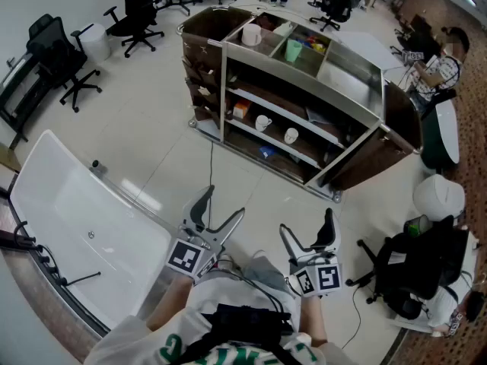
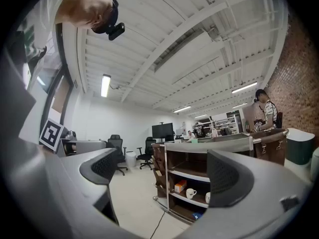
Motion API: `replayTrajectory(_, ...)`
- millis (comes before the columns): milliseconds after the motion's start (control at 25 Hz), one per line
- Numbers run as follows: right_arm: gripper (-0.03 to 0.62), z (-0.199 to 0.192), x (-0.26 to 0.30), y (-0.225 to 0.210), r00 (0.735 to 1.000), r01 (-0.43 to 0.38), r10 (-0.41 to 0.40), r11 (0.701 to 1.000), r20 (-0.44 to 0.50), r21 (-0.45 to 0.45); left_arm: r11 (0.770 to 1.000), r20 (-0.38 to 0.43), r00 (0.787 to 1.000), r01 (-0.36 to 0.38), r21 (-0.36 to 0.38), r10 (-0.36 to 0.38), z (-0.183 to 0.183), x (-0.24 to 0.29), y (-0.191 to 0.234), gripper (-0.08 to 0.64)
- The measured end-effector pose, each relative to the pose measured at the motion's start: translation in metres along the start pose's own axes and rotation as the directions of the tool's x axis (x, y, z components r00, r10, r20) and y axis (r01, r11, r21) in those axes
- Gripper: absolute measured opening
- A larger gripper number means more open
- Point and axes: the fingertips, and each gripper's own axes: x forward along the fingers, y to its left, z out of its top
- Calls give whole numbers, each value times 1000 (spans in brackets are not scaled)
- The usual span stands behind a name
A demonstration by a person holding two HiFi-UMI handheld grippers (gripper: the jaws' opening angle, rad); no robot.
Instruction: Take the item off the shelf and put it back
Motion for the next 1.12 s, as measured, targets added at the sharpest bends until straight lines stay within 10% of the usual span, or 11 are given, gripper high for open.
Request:
replayTrajectory(520, 575, -15, 59, -49, 999, -34, 33, 999, 15, 40, 997, -25, 999, -29, 69, 30, -30, 55, 18, 339)
replayTrajectory(1120, 575, -16, 188, -212, 997, -74, 73, 996, 19, 42, 999, -67, 998, 8, 50, -4, -38, 269, 27, 336)
